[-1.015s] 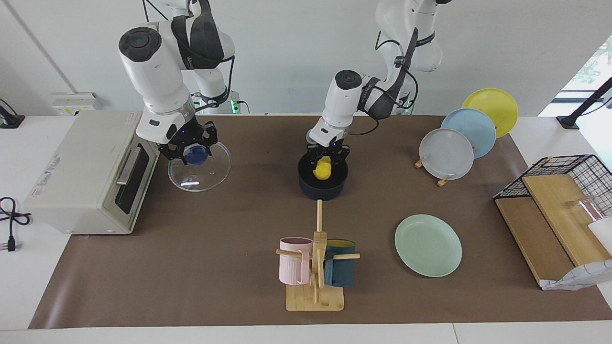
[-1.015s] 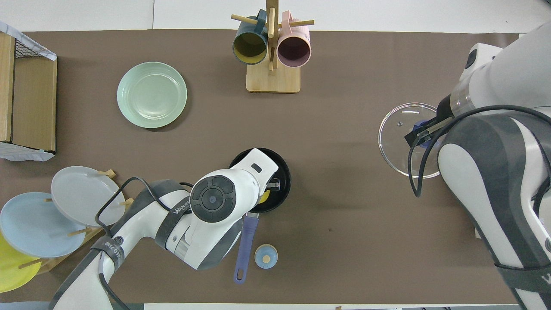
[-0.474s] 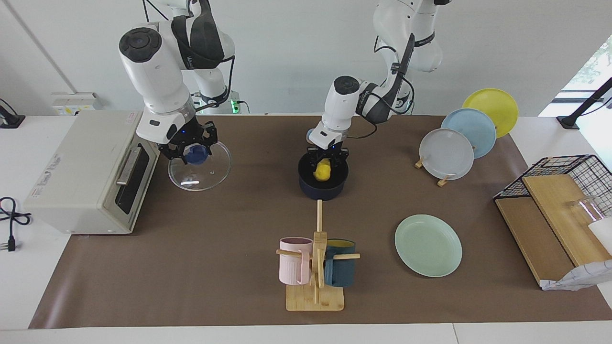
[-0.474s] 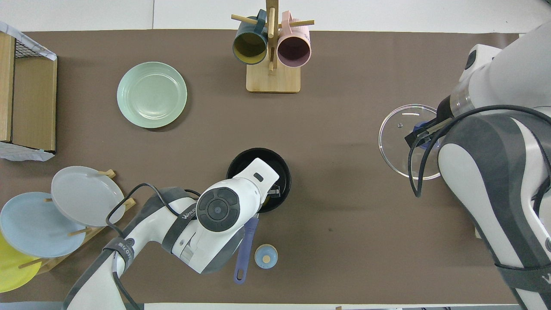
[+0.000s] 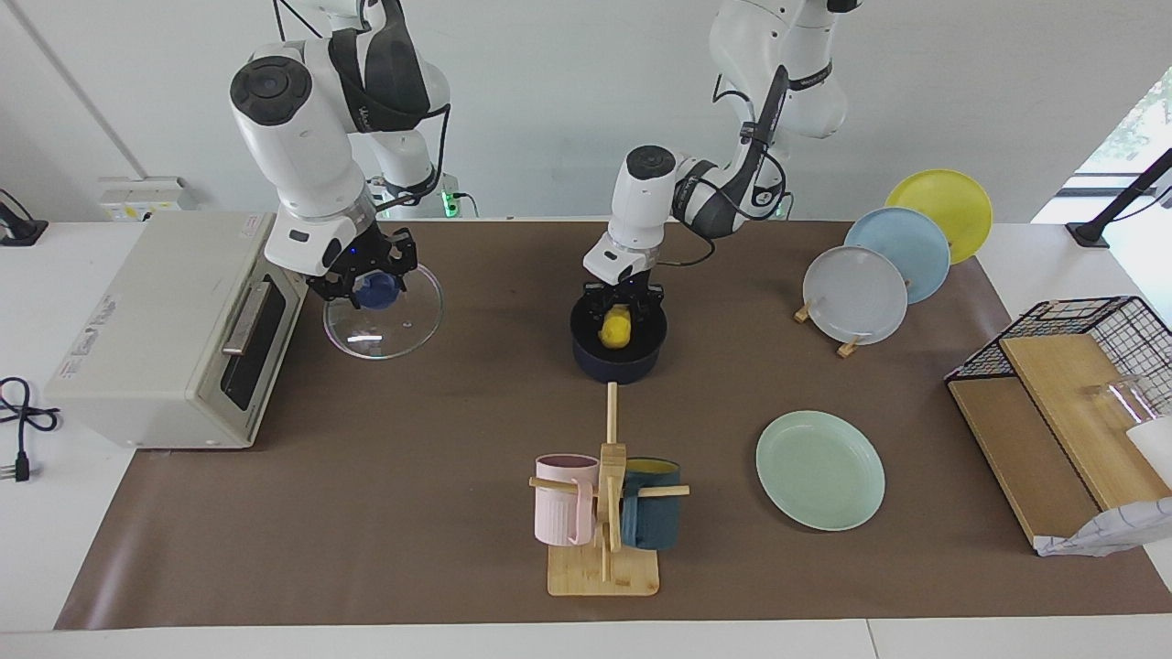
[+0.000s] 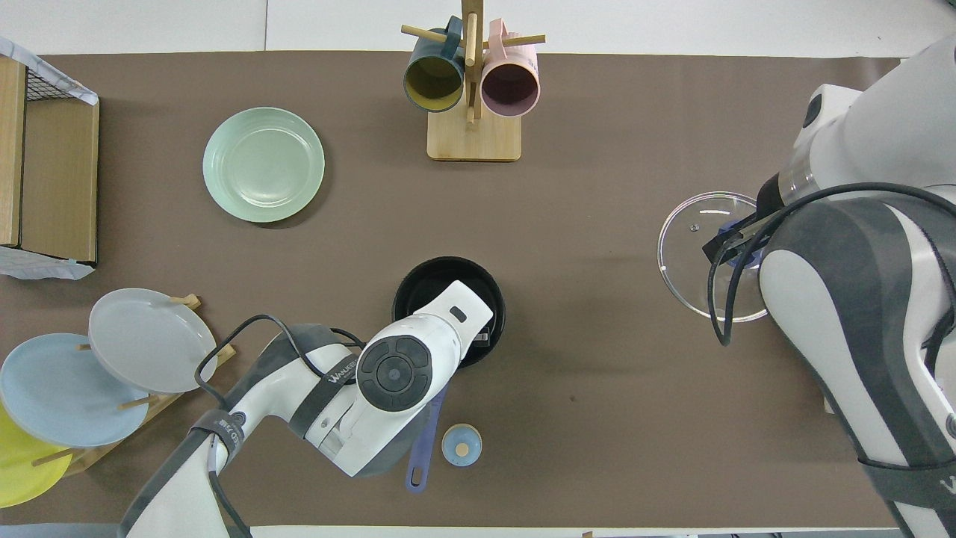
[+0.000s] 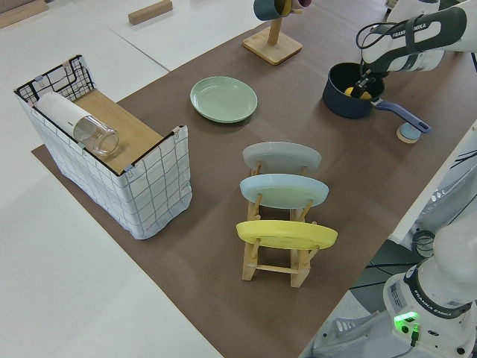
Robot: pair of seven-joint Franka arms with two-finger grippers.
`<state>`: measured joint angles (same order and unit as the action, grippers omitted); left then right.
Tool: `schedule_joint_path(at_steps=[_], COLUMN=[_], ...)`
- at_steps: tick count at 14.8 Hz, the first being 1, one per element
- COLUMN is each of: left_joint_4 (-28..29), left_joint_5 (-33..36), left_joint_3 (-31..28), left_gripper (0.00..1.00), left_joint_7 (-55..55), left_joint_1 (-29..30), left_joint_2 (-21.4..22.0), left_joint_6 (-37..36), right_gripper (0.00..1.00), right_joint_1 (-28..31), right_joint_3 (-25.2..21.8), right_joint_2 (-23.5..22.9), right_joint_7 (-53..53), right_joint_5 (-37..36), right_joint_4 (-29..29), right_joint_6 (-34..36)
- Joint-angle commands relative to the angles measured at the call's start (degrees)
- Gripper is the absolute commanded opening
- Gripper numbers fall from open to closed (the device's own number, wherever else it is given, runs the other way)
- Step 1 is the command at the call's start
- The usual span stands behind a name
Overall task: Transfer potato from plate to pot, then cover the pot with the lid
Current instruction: 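Withdraw the left gripper while the right gripper lifts the glass lid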
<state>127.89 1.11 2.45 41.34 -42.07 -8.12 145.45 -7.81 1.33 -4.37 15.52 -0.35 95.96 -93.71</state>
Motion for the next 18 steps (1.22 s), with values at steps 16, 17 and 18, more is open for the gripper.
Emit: schedule_joint_path(at_steps=[16,17,18], left_joint_4=[-32.53,-32.53,-32.44], left_joint_5=[-4.36,-4.01,-3.31], left_joint_3=[-0.96,-0.96,-0.96], left_gripper=[1.0,1.0,1.0], left_joint_7=[-44.5,-44.51,-44.59], left_joint_1=[36.08,36.71,36.89], left_joint_2=[10.4,10.49,10.58], left_joint_6=[-54.29,-55.09,-55.7], right_gripper=[0.0,0.0,0.0], right_joint_1=[-18.45,-20.13,-22.58], right_joint_3=[6.76,6.84,6.93], right_joint_2=[-12.66,-14.16,-15.83], right_joint_7=[-32.12,-34.31,-37.99], right_joint_5=[1.49,-0.16,-2.09], right_joint_4=[-11.4,-11.49,-11.93], right_joint_6=[-7.63,-8.06,-8.5])
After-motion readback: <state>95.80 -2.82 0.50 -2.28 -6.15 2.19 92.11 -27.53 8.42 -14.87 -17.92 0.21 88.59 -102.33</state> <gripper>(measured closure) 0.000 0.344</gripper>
